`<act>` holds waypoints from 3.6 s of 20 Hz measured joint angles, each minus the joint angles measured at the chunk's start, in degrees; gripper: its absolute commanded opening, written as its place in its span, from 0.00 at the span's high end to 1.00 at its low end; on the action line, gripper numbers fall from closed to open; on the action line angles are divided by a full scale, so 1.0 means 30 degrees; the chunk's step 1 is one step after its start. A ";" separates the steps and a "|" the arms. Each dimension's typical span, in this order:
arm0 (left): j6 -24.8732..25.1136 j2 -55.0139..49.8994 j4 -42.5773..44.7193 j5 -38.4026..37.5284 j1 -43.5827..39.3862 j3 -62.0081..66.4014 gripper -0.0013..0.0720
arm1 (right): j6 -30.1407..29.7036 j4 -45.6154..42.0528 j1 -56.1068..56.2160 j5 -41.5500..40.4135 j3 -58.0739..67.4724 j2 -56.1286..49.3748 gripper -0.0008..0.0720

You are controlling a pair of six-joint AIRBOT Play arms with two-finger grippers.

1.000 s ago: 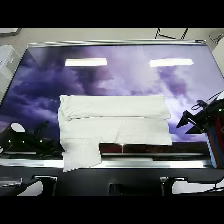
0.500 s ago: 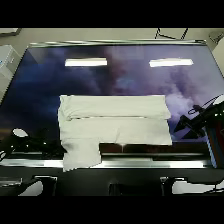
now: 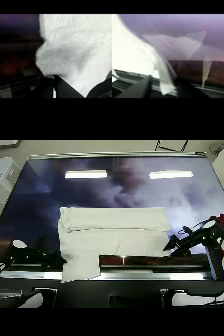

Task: Fold the clothes and pants, and hang the long-sleeved shirts on hangers.

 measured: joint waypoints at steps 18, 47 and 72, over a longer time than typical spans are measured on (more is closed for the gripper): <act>-0.3650 -0.5909 -0.0262 0.1639 -0.2433 1.6313 0.95 | 0.3060 0.4036 0.2973 -0.5610 0.9479 -0.2076 0.93; -0.5289 -0.9479 -0.0663 -0.2820 -0.4896 2.3227 0.20 | 0.0525 0.5209 0.2849 -0.4641 1.1883 -0.7373 0.94; -1.1504 -1.6568 -0.9151 1.2968 -1.8527 2.3227 0.95 | 0.1982 0.7009 0.9384 -0.2936 1.1890 0.4860 0.93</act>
